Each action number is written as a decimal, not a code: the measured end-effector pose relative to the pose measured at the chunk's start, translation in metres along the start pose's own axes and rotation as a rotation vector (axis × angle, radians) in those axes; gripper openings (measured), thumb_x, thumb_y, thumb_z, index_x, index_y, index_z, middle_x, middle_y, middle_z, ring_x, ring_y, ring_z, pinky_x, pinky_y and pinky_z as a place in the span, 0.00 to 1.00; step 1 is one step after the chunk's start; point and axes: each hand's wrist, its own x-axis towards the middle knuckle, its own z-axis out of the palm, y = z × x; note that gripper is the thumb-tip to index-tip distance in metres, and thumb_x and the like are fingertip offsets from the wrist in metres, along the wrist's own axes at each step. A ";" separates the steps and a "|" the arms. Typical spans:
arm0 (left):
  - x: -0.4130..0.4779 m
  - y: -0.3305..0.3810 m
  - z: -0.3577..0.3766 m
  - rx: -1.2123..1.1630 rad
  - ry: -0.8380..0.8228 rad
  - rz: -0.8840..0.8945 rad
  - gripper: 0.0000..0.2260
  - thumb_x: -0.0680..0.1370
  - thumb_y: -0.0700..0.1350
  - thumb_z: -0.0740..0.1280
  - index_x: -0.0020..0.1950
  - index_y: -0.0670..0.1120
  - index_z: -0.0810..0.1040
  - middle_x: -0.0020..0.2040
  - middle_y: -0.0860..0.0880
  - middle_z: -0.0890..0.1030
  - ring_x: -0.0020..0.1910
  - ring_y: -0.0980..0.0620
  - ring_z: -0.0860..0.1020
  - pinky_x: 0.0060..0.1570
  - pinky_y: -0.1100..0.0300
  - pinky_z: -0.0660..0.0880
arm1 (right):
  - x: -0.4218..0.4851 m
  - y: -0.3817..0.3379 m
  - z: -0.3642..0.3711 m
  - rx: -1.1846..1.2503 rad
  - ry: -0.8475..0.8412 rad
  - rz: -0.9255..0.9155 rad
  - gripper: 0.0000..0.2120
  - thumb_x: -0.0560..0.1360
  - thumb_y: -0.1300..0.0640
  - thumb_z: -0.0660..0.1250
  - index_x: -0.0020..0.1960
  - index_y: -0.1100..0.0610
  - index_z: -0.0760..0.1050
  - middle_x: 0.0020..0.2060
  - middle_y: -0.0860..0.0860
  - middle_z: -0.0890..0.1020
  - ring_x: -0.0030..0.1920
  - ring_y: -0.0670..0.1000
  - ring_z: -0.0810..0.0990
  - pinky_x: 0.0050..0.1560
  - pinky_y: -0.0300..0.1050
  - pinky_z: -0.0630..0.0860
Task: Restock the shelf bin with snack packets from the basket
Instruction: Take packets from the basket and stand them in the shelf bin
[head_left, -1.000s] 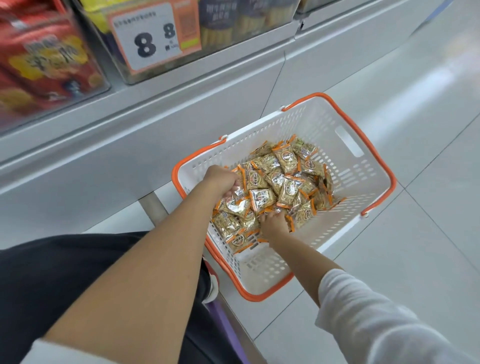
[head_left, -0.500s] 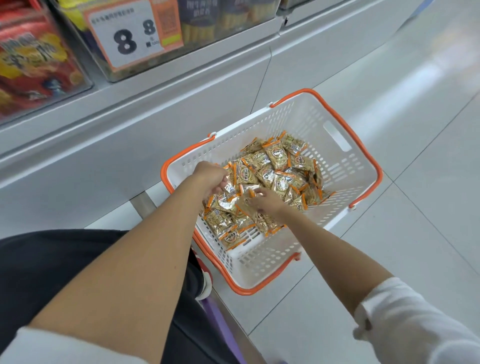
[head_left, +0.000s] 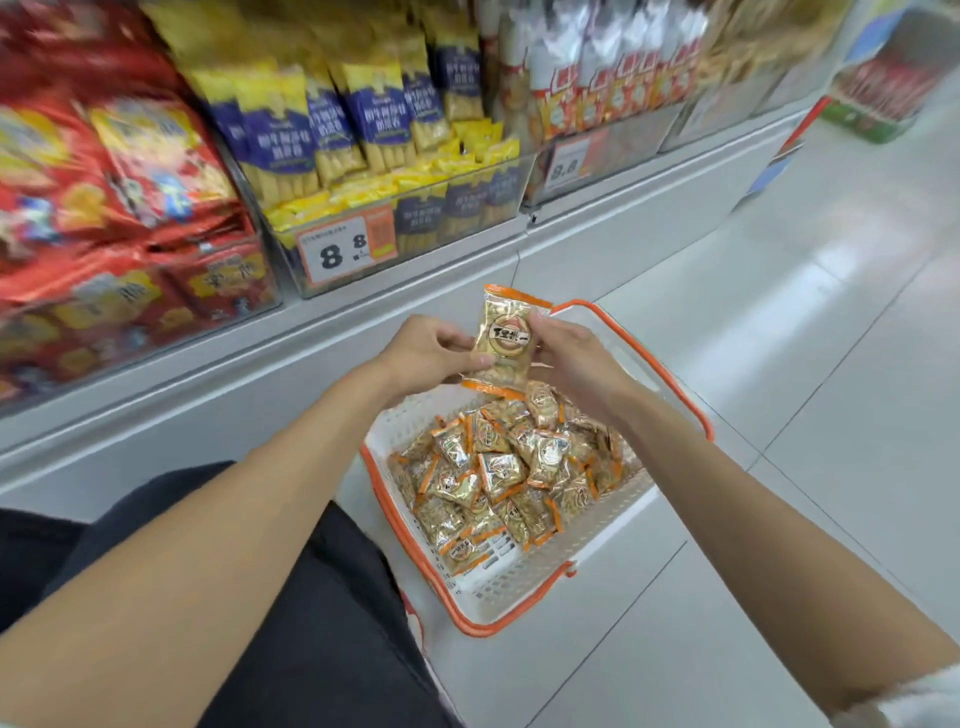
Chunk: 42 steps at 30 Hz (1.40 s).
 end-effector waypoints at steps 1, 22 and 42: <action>-0.006 0.012 -0.010 0.007 0.019 0.036 0.10 0.71 0.40 0.75 0.50 0.38 0.82 0.37 0.48 0.81 0.33 0.58 0.77 0.34 0.68 0.76 | -0.003 -0.015 0.004 -0.015 -0.019 -0.041 0.18 0.82 0.52 0.59 0.60 0.64 0.77 0.55 0.61 0.82 0.52 0.56 0.82 0.56 0.54 0.79; -0.178 0.240 -0.324 0.269 0.628 0.574 0.10 0.78 0.38 0.67 0.58 0.47 0.75 0.41 0.45 0.81 0.38 0.53 0.82 0.40 0.58 0.81 | 0.003 -0.331 0.248 -0.310 -0.227 -0.832 0.09 0.74 0.65 0.71 0.53 0.57 0.79 0.44 0.52 0.85 0.41 0.43 0.84 0.46 0.38 0.80; -0.131 0.191 -0.507 0.978 0.702 -0.107 0.14 0.71 0.46 0.76 0.55 0.44 0.83 0.55 0.47 0.82 0.51 0.50 0.79 0.53 0.59 0.76 | 0.135 -0.366 0.435 -1.103 -0.387 -0.496 0.14 0.72 0.61 0.74 0.33 0.55 0.73 0.35 0.54 0.81 0.24 0.43 0.78 0.31 0.38 0.80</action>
